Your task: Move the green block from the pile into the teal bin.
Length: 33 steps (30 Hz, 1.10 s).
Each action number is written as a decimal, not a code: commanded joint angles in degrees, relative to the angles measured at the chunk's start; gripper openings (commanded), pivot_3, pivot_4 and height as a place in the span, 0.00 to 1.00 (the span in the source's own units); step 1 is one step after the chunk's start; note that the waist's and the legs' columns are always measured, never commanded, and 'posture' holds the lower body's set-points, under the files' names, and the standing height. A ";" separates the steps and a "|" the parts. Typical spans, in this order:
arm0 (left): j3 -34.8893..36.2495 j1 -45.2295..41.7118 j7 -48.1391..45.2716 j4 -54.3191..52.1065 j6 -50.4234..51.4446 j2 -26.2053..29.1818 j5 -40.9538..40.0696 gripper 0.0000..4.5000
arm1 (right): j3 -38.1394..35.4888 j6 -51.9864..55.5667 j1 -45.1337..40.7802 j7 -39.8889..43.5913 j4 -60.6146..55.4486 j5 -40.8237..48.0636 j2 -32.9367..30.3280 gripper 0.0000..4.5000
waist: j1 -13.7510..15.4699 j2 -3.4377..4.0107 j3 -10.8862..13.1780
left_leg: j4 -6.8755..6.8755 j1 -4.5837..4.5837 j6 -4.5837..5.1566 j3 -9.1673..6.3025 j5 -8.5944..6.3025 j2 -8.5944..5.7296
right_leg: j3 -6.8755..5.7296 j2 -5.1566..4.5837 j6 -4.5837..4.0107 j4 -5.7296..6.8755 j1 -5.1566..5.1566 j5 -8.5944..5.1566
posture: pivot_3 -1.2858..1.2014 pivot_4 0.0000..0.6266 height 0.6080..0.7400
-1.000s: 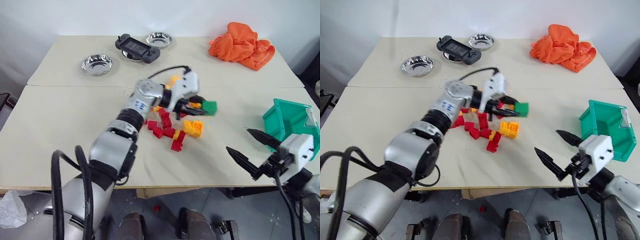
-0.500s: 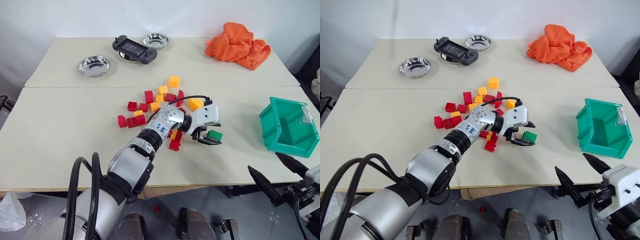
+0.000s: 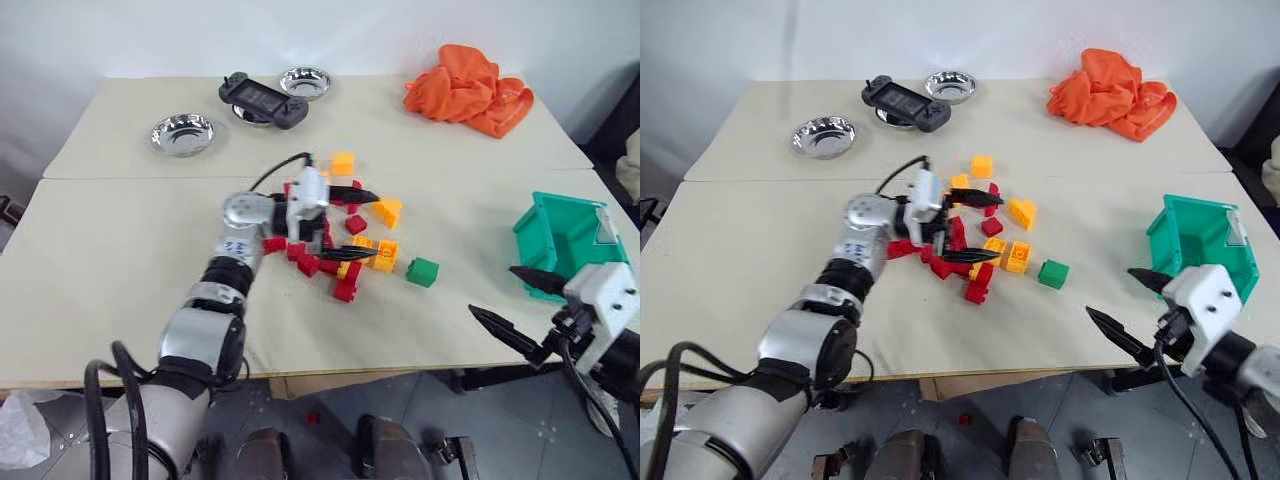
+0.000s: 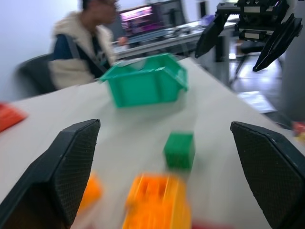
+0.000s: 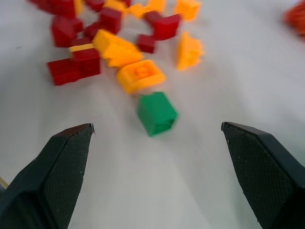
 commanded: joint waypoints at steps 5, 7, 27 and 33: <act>3.83 22.39 2.51 -26.49 11.28 15.13 -5.69 1.00 | 22.68 1.53 -27.64 9.90 19.59 -9.45 -8.21 1.00 | -0.25 -0.02 0.01 | 0.06 -0.04 0.02 0.03 -0.01 -0.02 | 0.04 -0.01 0.08 -0.02 -0.03 0.05 | 0.52 0.24 1.00; 4.60 26.91 5.57 -31.67 13.06 16.69 -6.39 1.00 | 27.13 1.05 -32.48 12.63 24.37 -12.15 -8.20 1.00 | -0.36 -0.01 0.02 | 0.03 -0.03 0.02 0.03 -0.01 -0.01 | 0.03 -0.01 0.08 -0.02 -0.03 0.05 | 0.52 0.24 1.00; 2.86 43.42 12.62 -57.17 29.14 20.96 -14.64 1.00 | 36.71 -12.53 -46.10 23.09 47.07 -25.27 1.66 0.49 | -1.54 0.01 0.01 | 0.04 -0.03 -0.03 0.14 0.01 0.01 | 0.03 -0.02 0.10 0.01 -0.06 0.06 | 0.52 0.24 1.00; 0.45 41.25 14.52 -58.40 30.33 18.03 -16.03 1.00 | 27.63 -10.91 -37.98 21.08 38.41 -20.25 1.22 0.33 | -1.21 0.01 0.01 | 0.06 -0.05 -0.03 0.13 0.01 0.00 | 0.02 -0.02 0.10 0.00 -0.05 0.06 | 0.52 0.24 1.00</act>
